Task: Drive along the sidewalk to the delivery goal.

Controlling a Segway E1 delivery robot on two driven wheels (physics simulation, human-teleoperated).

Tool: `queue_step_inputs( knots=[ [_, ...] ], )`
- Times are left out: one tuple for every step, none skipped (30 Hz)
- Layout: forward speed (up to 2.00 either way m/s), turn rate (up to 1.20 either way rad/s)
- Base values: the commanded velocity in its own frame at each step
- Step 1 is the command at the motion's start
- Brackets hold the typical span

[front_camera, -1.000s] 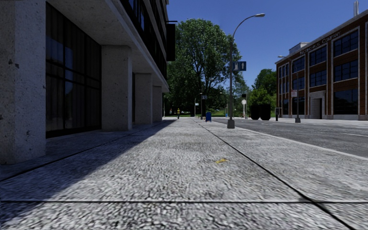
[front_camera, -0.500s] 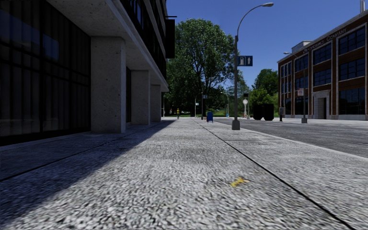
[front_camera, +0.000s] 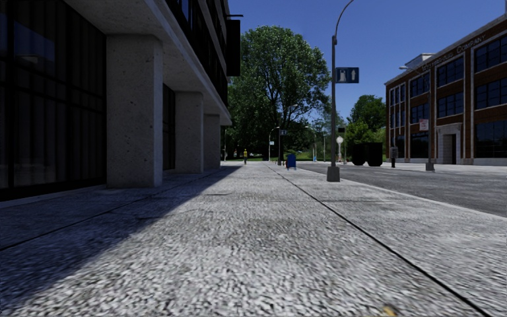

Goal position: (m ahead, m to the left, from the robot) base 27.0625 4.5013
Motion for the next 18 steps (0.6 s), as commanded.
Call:
queue_step_inputs(
  knots=[
    [2.0, 0.0],
    [2.0, 0.0],
    [2.0, 0.0],
    [2.0, 0.0],
    [2.0, 0.0],
    [2.0, 0.0],
    [2.0, 0.0],
    [2.0, 0.0],
    [2.0, 0.0],
    [2.0, 0.0],
    [2.0, 0.0],
    [2.0, 0.0],
    [2.0, 0.0],
    [2.0, 0.0],
    [2.0, 0.0],
    [2.0, 0.0],
    [2.0, 0.0],
    [2.0, 0.0]
  ],
)
